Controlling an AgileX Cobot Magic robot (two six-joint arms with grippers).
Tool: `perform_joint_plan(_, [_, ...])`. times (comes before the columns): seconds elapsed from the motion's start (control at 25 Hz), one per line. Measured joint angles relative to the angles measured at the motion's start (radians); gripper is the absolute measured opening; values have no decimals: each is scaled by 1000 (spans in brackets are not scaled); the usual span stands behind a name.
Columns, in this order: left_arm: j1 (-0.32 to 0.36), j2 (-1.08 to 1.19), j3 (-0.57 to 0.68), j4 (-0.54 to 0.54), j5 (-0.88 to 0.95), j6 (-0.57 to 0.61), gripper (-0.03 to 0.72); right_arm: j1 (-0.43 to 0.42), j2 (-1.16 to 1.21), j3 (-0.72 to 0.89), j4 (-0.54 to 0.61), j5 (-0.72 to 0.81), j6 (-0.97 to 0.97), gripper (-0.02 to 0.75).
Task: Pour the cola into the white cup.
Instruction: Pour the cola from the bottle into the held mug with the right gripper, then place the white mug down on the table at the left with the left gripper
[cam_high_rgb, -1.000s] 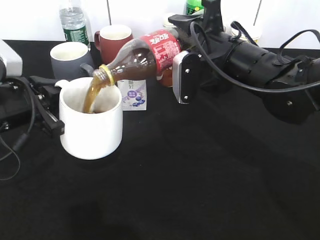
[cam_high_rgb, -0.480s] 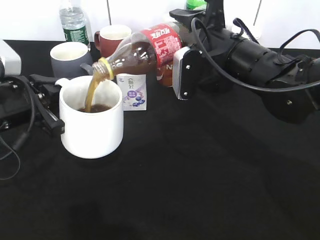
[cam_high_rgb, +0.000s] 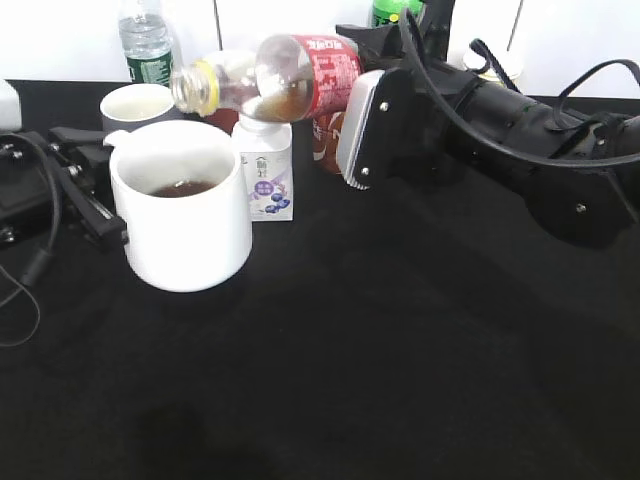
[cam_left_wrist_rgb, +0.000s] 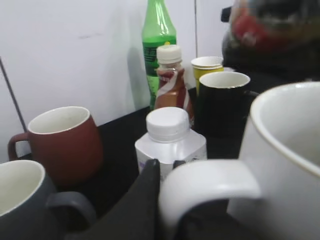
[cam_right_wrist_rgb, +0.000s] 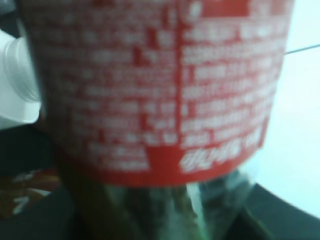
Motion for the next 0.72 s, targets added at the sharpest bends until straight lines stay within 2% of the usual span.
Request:
perform_joint_plan(0.12, [0, 0, 0, -18, -16, 0, 41, 0, 0, 0, -1, 1, 234, 385])
perform_joint_plan(0.36, [0, 0, 0, -89, -16, 1, 41, 0, 0, 0, -1, 2, 1160, 385])
perform_joint_plan(0.4, [0, 0, 0, -103, -9, 1, 41, 0, 0, 0, -1, 2, 1228, 385])
perform_joint_plan(0.48, [6, 0, 0, -151, 5, 1, 41, 0, -42, 47, 19, 2, 1263, 385])
perform_joint_plan(0.56, [45, 0, 0, -182, 6, 1, 41, 0, -117, 131, 78, 2, 1243, 385])
perform_joint_plan(0.72, [200, -32, 1, -191, 14, 1, 41, 0, -299, 300, 217, 2, 1180, 385])
